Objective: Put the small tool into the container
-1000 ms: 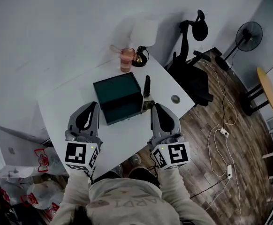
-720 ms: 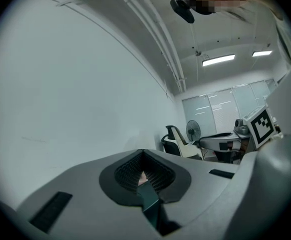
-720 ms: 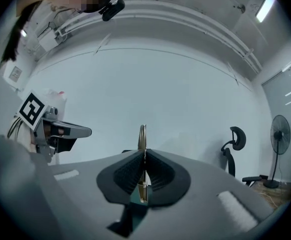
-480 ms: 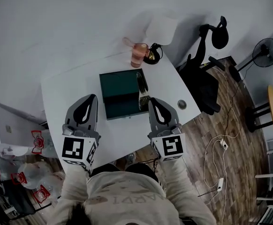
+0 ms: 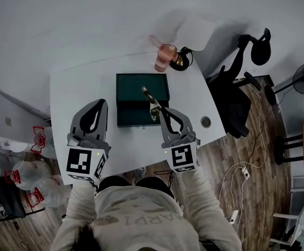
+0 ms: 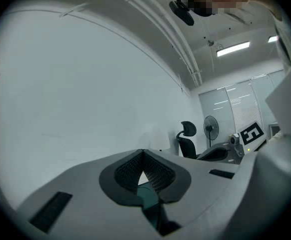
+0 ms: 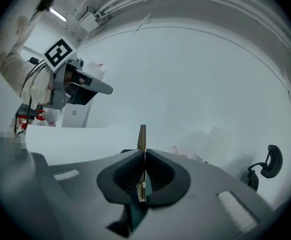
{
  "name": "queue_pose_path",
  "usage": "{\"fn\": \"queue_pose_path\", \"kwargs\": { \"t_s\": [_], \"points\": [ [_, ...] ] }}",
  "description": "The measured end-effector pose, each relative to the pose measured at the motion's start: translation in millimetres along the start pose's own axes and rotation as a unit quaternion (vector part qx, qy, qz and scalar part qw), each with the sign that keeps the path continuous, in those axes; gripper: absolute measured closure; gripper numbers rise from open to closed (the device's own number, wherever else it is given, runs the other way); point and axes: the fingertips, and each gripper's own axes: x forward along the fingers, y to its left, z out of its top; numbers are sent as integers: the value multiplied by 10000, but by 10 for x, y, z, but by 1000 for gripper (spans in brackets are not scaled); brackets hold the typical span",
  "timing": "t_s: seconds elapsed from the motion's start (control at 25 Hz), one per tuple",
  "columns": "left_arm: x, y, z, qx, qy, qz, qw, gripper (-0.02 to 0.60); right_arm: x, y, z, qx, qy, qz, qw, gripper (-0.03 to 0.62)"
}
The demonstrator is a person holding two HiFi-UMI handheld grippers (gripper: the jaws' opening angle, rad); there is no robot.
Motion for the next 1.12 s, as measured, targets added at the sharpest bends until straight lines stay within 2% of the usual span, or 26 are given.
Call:
{"fn": "queue_pose_path", "kwargs": {
  "t_s": [0.4,0.68,1.12],
  "points": [
    [-35,62,-113,-62,115,543,9984,578,276,218,-479,-901,410,919,9908,576],
    [-62,142,-174,-72,190,881,9959,578,465,348,-802,-1424,643,1475,9766,576],
    [-115,263,-223,-90,240,1308,9911,578,720,550,-1158,-2039,979,2126,9506,576]
  ]
}}
